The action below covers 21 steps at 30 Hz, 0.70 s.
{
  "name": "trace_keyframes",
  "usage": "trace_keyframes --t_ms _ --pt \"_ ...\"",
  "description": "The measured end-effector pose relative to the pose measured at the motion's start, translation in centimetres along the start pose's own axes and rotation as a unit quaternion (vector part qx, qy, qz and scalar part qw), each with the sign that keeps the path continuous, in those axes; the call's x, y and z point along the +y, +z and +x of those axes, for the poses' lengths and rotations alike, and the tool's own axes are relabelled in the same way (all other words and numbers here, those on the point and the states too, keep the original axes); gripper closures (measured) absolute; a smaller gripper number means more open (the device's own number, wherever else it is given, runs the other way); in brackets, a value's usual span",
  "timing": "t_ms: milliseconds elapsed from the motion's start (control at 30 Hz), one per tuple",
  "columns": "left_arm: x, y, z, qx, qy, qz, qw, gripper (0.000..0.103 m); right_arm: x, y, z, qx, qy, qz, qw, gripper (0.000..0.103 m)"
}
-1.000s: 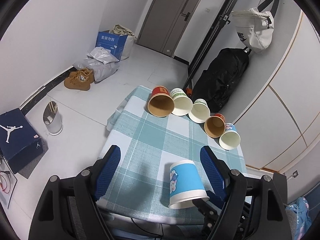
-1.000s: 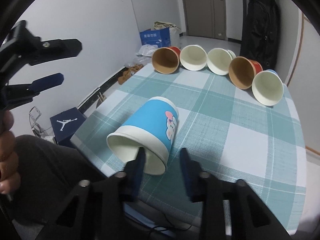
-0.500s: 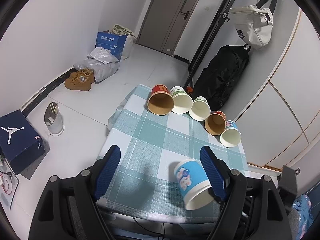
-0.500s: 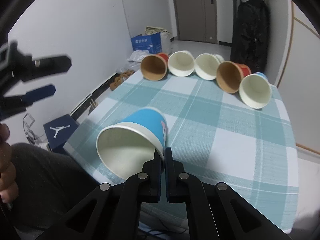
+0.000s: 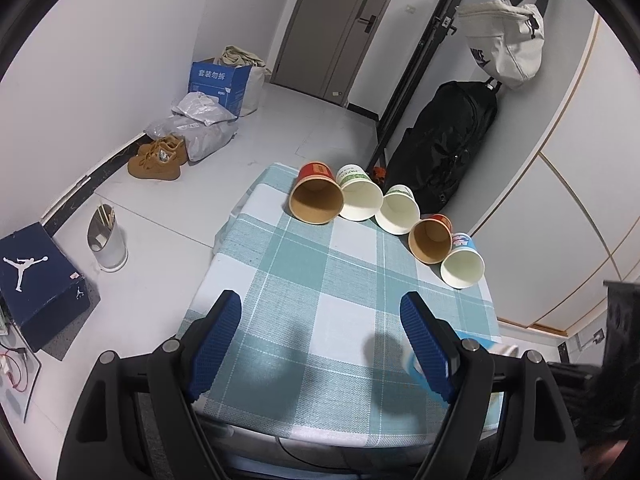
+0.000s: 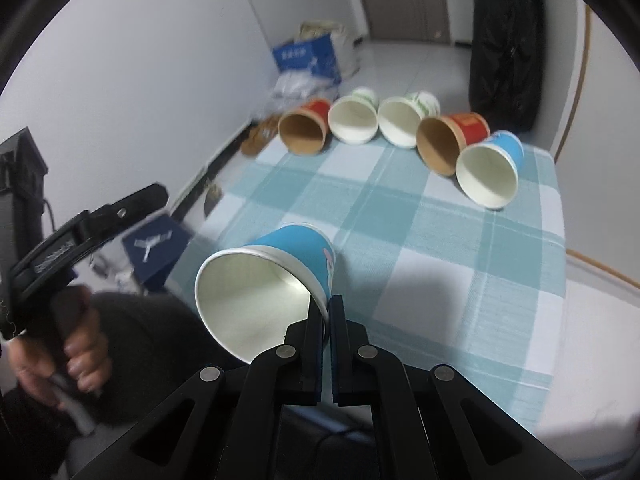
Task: Flip cup upright
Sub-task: 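Lift the blue cup by its rim with the right gripper and rotate it upright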
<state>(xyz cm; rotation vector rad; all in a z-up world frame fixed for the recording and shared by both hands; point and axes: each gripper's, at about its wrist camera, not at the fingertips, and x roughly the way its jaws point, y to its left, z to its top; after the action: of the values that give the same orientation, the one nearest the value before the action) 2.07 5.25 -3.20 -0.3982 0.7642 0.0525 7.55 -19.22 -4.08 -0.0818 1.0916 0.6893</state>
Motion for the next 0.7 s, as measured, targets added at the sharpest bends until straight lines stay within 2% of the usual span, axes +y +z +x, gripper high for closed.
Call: trace_keyframes --t_ms 100,200,267,533,700 --pt "-0.4 0.1 0.4 0.007 -0.003 0.005 1.0000 0.025 -0.8 0.5 -0.2 0.051 0.002 -0.004 0.999 0.101" --pt "-0.8 0.2 0.8 0.005 0.020 0.010 0.9997 0.025 -1.9 1.1 -0.2 0.101 0.007 0.005 0.995 0.101" --pt "-0.9 0.3 1.2 0.012 0.021 0.009 0.9997 0.025 -2.5 1.7 0.1 0.127 0.016 0.011 0.992 0.101" --pt "-0.8 0.6 2.0 0.033 0.011 -0.001 0.9994 0.025 -4.2 5.7 2.8 0.188 0.025 0.023 0.982 0.101" --pt "-0.8 1.0 2.1 0.034 0.012 -0.005 0.9993 0.025 -2.6 7.6 5.1 0.223 -0.001 -0.031 0.974 0.101"
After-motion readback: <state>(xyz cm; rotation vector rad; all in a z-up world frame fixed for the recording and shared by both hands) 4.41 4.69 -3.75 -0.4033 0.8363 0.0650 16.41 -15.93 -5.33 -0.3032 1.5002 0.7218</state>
